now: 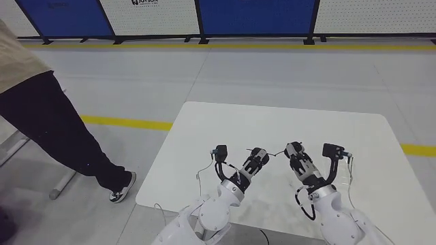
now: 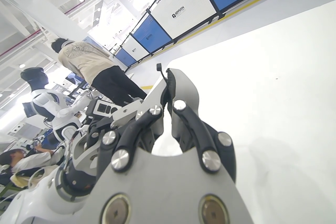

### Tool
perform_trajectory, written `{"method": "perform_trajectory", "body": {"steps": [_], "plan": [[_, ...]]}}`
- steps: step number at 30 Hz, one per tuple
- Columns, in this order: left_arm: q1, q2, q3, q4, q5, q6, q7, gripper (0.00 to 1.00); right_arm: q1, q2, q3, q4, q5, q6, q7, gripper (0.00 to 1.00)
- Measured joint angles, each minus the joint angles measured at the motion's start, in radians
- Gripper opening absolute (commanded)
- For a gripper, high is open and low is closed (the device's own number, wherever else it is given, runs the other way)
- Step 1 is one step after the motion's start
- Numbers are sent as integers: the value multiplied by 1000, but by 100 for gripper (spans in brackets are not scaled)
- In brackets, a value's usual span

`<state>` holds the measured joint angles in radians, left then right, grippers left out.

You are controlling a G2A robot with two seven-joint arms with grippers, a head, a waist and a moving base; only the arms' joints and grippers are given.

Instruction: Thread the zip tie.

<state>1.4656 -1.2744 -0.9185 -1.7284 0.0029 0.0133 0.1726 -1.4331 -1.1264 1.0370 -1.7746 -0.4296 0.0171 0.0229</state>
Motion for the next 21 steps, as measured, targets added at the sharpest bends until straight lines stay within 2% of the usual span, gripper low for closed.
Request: {"method": "perform_trajectory", "body": {"steps": [8, 21], "plan": [[0, 0, 0, 0, 0, 0, 0, 0, 5, -10, 1, 6, -10, 3, 12, 0], [0, 0, 0, 0, 0, 0, 0, 0, -26, -19, 35, -10, -20, -10, 6, 0]]}}
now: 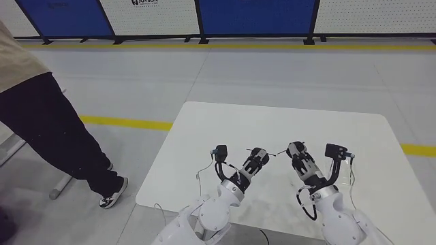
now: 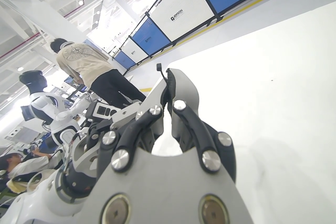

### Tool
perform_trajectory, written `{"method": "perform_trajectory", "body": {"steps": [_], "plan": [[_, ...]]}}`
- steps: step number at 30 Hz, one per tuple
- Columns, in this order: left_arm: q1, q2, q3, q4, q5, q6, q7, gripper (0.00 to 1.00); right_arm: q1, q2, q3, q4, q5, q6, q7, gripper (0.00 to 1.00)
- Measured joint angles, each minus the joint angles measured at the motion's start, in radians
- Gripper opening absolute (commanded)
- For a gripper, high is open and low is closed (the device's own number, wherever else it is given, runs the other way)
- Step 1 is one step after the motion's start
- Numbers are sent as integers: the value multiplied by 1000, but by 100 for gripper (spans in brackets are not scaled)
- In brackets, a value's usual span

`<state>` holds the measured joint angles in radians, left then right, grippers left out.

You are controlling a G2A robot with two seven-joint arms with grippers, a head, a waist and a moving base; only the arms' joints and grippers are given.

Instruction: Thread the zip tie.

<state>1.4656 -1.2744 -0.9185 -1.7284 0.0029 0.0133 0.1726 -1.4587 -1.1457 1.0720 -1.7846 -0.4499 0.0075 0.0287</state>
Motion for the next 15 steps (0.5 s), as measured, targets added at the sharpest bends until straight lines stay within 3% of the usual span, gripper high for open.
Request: {"method": "perform_trajectory", "body": {"steps": [15], "plan": [[0, 0, 0, 0, 0, 0, 0, 0, -5, -13, 17, 8, -6, -15, 23, 0]]}}
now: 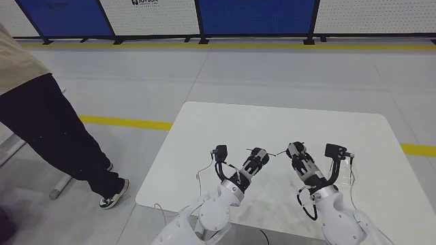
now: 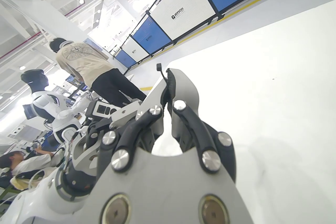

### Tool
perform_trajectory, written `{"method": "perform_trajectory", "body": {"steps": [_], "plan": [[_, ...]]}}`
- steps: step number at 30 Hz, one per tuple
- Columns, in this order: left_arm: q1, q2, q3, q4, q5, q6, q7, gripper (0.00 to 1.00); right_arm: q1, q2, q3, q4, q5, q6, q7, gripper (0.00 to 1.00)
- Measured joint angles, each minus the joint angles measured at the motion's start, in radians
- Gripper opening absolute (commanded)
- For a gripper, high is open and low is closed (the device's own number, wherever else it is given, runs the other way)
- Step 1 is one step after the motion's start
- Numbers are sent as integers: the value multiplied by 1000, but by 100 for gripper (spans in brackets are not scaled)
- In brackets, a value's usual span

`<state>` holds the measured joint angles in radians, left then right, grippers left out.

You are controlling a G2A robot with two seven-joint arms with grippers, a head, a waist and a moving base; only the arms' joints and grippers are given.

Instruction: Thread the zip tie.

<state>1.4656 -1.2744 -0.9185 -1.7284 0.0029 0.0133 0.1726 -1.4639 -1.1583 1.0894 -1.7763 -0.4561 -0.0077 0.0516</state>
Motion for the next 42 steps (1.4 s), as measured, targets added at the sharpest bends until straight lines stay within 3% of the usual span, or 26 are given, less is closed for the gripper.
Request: {"method": "perform_trajectory", "body": {"steps": [42], "plan": [[0, 0, 0, 0, 0, 0, 0, 0, -23, -30, 33, -6, -32, -29, 23, 0]]}}
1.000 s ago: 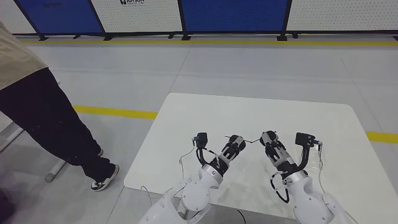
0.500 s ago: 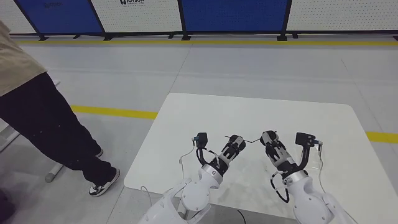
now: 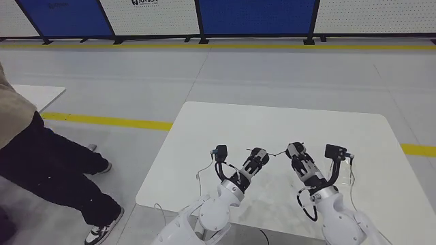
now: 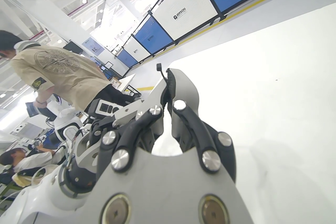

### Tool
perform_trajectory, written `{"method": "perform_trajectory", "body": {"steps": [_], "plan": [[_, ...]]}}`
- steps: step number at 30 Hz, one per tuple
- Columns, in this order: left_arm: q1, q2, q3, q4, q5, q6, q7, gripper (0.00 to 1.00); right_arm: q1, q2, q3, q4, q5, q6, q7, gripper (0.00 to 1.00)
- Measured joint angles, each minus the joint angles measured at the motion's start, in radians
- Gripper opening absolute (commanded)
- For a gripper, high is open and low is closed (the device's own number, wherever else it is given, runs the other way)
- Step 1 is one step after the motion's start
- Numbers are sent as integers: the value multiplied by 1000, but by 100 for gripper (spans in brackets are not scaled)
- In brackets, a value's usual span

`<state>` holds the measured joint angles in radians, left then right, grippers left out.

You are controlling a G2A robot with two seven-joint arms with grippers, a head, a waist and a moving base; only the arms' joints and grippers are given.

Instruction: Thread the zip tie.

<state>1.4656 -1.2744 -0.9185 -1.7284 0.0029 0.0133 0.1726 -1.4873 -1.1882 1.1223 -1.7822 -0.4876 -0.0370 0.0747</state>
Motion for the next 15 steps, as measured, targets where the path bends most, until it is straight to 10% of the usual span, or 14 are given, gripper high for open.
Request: {"method": "perform_trajectory", "body": {"steps": [15], "plan": [[0, 0, 0, 0, 0, 0, 0, 0, 16, -13, -10, 18, -6, 2, 25, 0]]}}
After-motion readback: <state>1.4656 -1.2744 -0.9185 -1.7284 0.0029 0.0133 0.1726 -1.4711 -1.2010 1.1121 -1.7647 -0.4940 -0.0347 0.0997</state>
